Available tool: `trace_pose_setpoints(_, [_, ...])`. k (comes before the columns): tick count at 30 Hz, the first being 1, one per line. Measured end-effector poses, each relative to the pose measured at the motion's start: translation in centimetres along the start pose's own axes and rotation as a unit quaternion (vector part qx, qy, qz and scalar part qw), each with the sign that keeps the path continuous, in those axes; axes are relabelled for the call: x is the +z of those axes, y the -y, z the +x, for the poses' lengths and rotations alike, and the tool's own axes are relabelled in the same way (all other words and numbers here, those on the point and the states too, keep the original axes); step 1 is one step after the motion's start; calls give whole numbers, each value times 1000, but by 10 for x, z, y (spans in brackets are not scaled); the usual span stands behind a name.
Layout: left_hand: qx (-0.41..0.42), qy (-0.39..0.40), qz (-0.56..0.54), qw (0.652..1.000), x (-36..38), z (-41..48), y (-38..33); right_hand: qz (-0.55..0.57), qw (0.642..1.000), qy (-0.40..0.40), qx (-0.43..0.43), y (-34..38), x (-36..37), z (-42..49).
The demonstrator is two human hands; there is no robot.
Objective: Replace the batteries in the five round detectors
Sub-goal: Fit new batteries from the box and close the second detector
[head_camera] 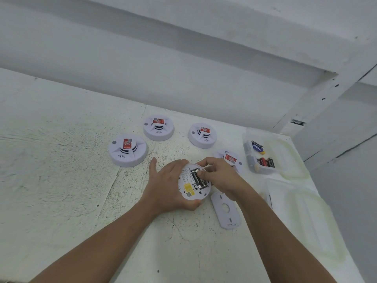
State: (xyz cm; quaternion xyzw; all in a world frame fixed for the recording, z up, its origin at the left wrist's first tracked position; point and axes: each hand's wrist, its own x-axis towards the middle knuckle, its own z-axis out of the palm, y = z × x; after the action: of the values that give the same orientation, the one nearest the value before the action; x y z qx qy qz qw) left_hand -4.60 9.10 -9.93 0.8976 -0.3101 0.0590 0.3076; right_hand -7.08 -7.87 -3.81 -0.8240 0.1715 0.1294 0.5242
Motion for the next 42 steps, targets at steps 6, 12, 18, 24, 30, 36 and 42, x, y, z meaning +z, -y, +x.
trace_pose_setpoints(6, [-31, 55, -28, 998, -8, 2, -2, -106, 991, -60, -55, -7, 9, -13])
trace_pose_setpoints(12, [-42, 82, -55, 994, -10, 2, 0, -183, 964, -166, -96, -14, 2, -35])
trace_pose_setpoints(18, [-53, 98, -83, 990, -12, 0, 3, -218, 945, -234, -66, -37, -8, -67])
trace_pose_setpoints(24, [-72, 104, -112, 986, -16, 2, -2, -306, 921, -240, -6, -61, 10, -89])
trace_pose_setpoints(30, [-98, 137, -155, 973, -25, 2, -6, -336, 909, -244, -27, -71, 23, -94])
trace_pose_setpoints(36, [-137, 187, -221, 947, -38, 0, -4, -283, 929, -237, -10, -65, 15, -91])
trace_pose_setpoints(42, [-108, 167, -206, 958, -36, -6, 7, -47, 978, -205, -6, -46, -9, -83])
